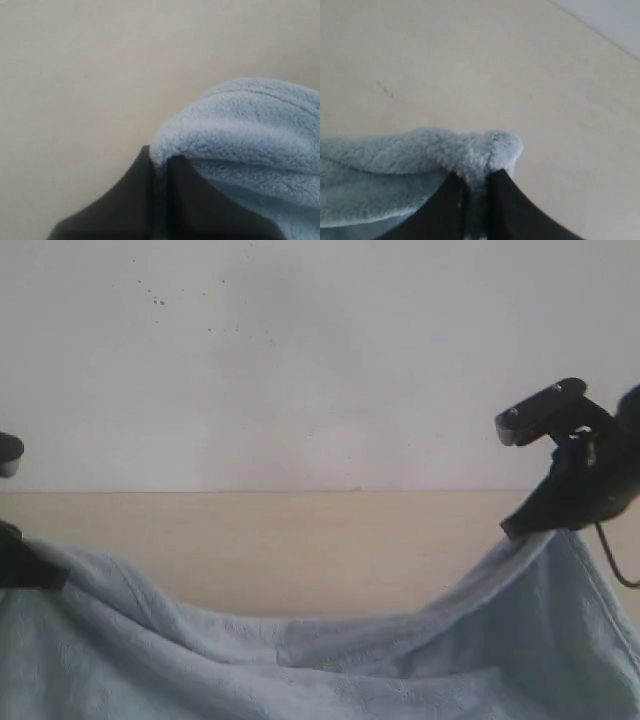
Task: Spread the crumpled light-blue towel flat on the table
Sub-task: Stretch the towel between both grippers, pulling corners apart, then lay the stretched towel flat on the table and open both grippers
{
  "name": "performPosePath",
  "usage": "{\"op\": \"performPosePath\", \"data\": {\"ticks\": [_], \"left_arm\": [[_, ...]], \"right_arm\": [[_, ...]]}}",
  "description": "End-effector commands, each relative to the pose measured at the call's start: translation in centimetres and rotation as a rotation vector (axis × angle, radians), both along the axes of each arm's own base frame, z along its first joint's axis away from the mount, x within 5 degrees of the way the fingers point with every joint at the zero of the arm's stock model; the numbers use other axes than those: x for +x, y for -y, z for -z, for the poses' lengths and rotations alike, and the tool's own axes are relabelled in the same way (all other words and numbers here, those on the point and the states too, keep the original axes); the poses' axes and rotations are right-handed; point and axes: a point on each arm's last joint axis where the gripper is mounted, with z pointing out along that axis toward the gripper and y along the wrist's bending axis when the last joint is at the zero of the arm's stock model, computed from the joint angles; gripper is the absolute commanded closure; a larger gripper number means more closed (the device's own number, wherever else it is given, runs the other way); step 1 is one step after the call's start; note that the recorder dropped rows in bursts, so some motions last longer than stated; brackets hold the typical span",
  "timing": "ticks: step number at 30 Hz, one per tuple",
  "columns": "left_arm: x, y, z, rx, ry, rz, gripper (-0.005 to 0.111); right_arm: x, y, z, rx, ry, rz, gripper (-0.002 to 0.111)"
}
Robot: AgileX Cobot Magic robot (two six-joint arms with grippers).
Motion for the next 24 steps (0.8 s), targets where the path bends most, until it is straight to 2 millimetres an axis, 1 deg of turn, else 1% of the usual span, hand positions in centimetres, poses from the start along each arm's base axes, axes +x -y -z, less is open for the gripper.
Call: {"op": "performPosePath", "data": {"ticks": [1,2,3,4,6,7,8,9,11,15,17,18,21,24], "left_arm": [[5.1,-1.6,-1.1,-0.040,0.094,-0.060,0.097],[6.0,-1.8,-1.0,-0.054,0.096,-0.080,0.090],[6.6,-2.0,-1.0,-0.067,0.096,-0.095,0.082],[7.2,-1.9,-1.0,-0.090,0.098,-0.111,0.070],[7.9,-1.8,-0.7,-0.124,0.094,-0.129,0.042],[8.1,-1.7,-0.6,-0.135,0.092,-0.135,0.032],[8.2,-1.6,-0.5,-0.153,0.090,-0.145,0.027],[8.2,-1.6,-0.4,-0.160,0.088,-0.151,0.028],[8.2,-1.6,-0.4,-0.172,0.088,-0.162,0.034],[7.9,-1.7,-1.1,-0.158,0.096,-0.162,0.046],[7.5,-1.9,-1.7,-0.156,0.096,-0.176,0.047],[7.2,-1.9,-1.9,-0.152,0.093,-0.183,0.047],[6.3,-2.0,-1.7,-0.148,0.081,-0.186,0.047],[5.6,-2.1,-0.9,-0.143,0.052,-0.188,0.047]], "right_arm": [[5.8,-1.2,-1.4,0.008,0.079,0.013,0.098],[6.9,-1.4,-1.8,0.008,0.078,0.028,0.097],[7.7,-1.5,-2.2,0.010,0.074,0.038,0.091],[8.4,-1.7,-2.6,0.016,0.070,0.037,0.082],[9.1,-2.2,-3.4,0.036,0.076,0.013,0.055],[9.4,-2.3,-3.8,0.062,0.089,0.020,0.043],[9.5,-2.4,-4.2,0.083,0.103,0.026,0.038],[9.6,-2.5,-4.4,0.103,0.113,0.031,0.039],[9.6,-2.6,-4.5,0.114,0.119,0.036,0.047],[9.2,-2.4,-4.0,0.081,0.052,0.042,0.062],[8.9,-2.2,-3.7,0.062,0.004,0.045,0.073],[8.6,-2.1,-3.4,0.047,-0.027,0.046,0.082],[7.9,-1.9,-2.2,0.008,-0.112,0.042,0.109],[7.1,-1.6,-0.3,-0.019,-0.199,0.046,0.108]]}}
